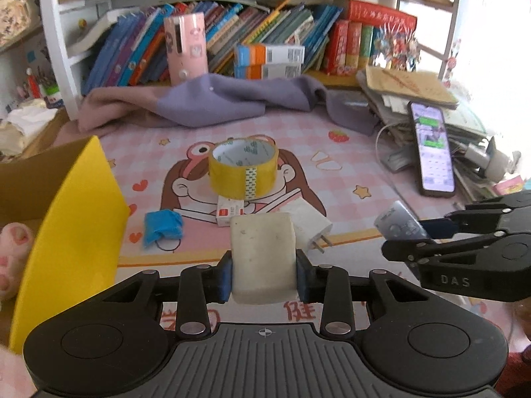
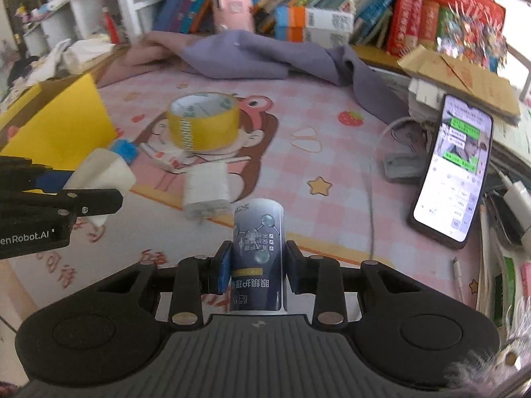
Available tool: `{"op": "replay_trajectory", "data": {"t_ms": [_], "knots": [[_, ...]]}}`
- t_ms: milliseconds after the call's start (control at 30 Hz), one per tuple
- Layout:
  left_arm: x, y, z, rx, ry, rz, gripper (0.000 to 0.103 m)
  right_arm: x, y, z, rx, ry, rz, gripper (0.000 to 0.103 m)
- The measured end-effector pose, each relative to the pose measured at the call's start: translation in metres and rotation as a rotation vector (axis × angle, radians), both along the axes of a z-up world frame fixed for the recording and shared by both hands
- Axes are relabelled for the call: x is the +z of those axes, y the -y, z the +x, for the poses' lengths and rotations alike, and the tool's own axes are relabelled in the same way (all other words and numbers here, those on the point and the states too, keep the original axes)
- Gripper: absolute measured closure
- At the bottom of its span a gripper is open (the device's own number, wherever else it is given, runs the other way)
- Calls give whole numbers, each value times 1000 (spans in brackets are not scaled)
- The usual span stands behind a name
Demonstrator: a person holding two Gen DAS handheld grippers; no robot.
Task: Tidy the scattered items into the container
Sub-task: 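Lift the soap bar and tube and carry them toward the yellow box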
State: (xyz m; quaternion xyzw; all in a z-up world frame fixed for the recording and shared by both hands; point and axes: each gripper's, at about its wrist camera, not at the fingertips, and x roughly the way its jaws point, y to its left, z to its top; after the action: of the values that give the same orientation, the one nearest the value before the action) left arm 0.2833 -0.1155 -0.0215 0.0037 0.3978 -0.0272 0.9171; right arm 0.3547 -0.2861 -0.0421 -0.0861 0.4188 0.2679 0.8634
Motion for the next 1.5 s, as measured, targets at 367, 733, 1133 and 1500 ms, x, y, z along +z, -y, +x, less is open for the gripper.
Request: {"op": "replay_trajectory", "data": {"t_ms": [367, 733, 1133, 1500], "knots": [[19, -24, -60, 20, 60, -33, 69, 25, -18, -46, 30, 52, 24, 72], [20, -56, -115, -5, 69, -27, 69, 33, -59, -102, 41, 71, 15, 72], [18, -103, -170, 22, 53, -24, 69, 34, -108, -167, 84, 67, -14, 72], [13, -141, -225, 32, 54, -37, 69, 31, -145, -228, 117, 74, -35, 72]]}}
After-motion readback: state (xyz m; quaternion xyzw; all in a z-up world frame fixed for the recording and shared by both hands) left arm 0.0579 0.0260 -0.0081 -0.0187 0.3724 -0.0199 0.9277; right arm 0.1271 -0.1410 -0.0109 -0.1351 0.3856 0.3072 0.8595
